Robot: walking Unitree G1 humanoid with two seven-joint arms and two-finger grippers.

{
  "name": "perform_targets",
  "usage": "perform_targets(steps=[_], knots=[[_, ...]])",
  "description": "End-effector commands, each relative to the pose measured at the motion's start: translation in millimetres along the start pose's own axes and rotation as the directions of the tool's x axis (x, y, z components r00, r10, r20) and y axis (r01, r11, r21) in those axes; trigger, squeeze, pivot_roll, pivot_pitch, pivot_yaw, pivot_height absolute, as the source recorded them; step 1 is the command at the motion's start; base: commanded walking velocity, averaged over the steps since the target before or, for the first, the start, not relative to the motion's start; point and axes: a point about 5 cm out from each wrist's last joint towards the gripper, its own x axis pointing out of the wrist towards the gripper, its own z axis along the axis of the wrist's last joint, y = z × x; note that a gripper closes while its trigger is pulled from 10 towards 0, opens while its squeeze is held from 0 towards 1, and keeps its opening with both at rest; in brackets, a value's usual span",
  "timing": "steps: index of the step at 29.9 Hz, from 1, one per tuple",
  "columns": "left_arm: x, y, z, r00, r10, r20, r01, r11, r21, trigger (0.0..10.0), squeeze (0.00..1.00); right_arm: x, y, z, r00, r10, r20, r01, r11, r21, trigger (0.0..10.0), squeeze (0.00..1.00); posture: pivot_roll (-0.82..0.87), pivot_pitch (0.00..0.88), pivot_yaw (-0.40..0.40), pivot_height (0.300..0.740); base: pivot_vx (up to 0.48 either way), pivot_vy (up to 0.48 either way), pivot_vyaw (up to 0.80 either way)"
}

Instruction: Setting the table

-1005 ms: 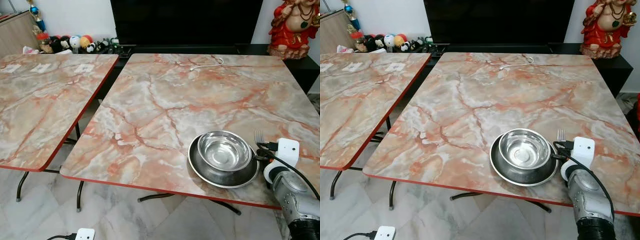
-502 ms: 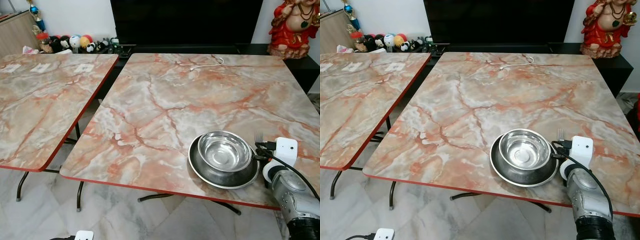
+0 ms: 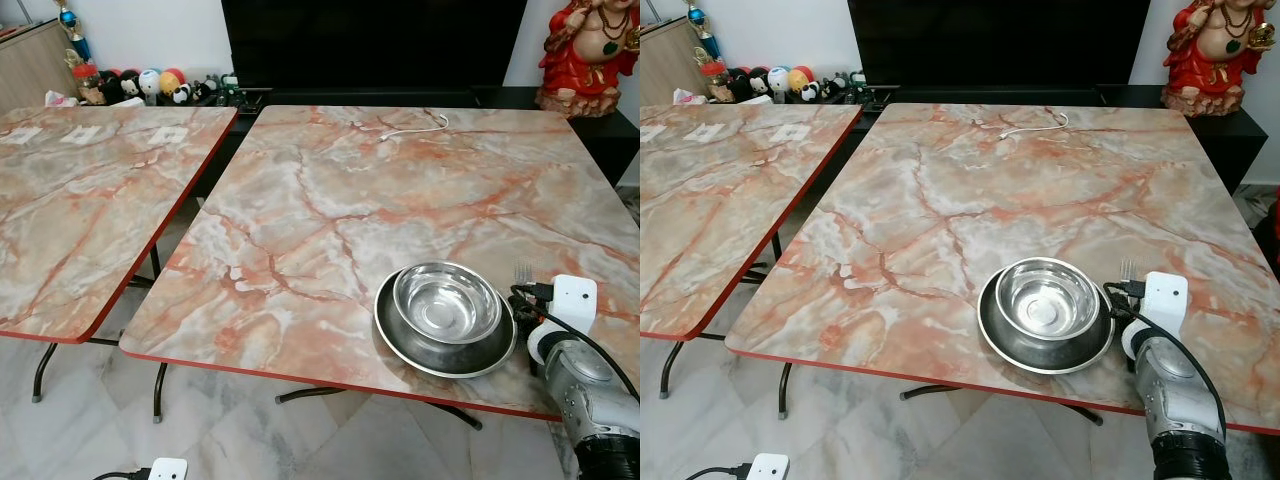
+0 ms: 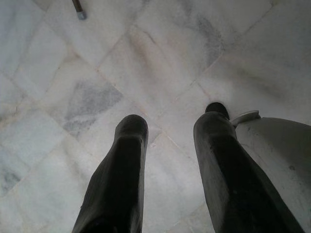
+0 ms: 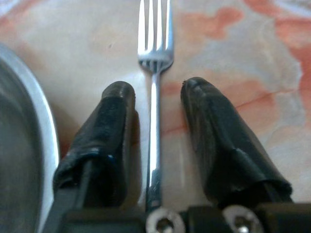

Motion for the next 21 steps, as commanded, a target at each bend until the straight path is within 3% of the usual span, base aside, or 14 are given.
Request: perform_targets(steps=[1,6,9,13,18,21], knots=[[-0.8,2.3,-4.5,1.0,0.008,-0.025,-0.008,1.0,0.003,10.0,0.0,1.4,1.6,8.3,0.999,0.002,0.041,-0.004,0.999,0.037,10.0,0.0,-0.12,0.0,0.07,0.74,0.0,0.0,0.0],[-1.2,2.6,-5.8,1.0,0.008,-0.026,-0.008,1.0,0.003,10.0,0.0,0.8,6.0,14.4,0.996,0.022,0.089,-0.026,0.998,0.051,10.0,0.0,-0.12,0.0,0.072,0.74,0.0,0.0,0.0],[-1.5,2.4,-6.8,1.0,0.008,-0.026,-0.008,1.0,0.003,10.0,0.0,-2.5,13.7,32.5,0.971,0.072,0.229,-0.098,0.99,0.106,10.0,0.0,-0.12,0.0,0.071,0.74,0.0,0.0,0.0],[-1.4,-1.2,-7.2,1.0,0.005,-0.02,-0.005,1.0,-0.003,10.0,0.0,-8.7,17.2,52.5,0.92,0.085,0.382,-0.135,0.985,0.105,10.0,0.0,-0.12,0.0,0.07,0.74,0.0,0.0,0.0],[-1.1,-5.5,-7.4,1.0,0.002,-0.018,-0.002,1.0,-0.002,10.0,0.0,-13.1,14.5,59.5,0.89,0.046,0.453,-0.111,0.987,0.118,10.0,0.0,-0.13,0.0,0.064,0.74,0.0,0.0,0.0],[-1.1,-7.9,-8.4,1.0,0.001,-0.019,-0.001,1.0,-0.004,10.0,0.0,-20.9,18.9,65.4,0.853,0.077,0.517,-0.099,0.995,0.015,10.0,0.0,-0.13,0.0,0.06,0.74,0.0,0.0,0.0]])
